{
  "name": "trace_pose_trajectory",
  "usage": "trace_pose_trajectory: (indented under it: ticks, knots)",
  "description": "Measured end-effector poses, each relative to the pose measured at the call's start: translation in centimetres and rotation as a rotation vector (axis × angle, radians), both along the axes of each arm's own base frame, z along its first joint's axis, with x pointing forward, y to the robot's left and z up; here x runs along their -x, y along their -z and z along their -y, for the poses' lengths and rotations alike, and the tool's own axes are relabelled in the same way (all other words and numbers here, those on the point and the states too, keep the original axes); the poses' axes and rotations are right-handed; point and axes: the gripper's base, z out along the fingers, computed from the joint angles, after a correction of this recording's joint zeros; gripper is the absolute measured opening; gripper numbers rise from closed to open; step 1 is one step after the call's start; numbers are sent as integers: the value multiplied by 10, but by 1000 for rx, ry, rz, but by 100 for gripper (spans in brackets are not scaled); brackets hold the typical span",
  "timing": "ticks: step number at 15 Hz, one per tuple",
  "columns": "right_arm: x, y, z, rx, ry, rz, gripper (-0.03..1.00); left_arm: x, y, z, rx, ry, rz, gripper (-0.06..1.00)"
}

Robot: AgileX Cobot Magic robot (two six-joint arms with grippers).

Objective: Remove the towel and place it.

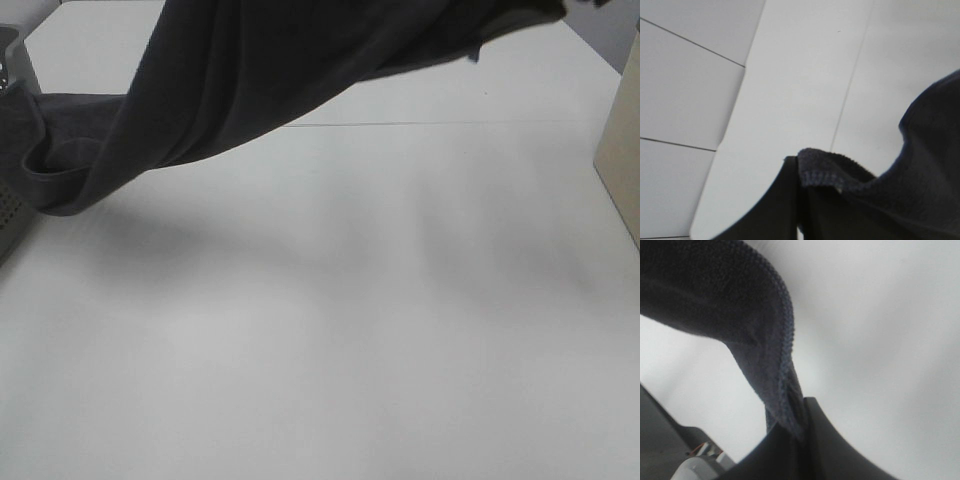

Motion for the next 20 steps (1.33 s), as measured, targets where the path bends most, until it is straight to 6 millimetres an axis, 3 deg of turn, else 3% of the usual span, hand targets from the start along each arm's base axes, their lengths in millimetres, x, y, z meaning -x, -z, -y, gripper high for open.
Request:
trace_pose_trajectory:
  ticks: [4,6,8,11,14,17,20]
  knots:
    - [-23,-74,6,57,56,273,1,-14,-14,-10,54,-56,152,0]
    - [-38,-105,8,99,88,412,1,-37,-22,-37,152,-141,220,0]
    - [-48,-113,9,120,107,469,1,-46,-31,-47,247,-153,282,0]
    - [-80,-119,4,117,155,646,1,-64,-43,-61,438,-142,409,0]
    - [-107,-126,-1,73,204,887,1,-91,-39,-69,533,-102,539,0]
    - [-117,-139,-3,27,246,1090,1,-113,-31,-76,590,-67,633,0]
    - [-121,-145,-4,-5,262,1176,1,-123,-28,-84,637,-56,676,0]
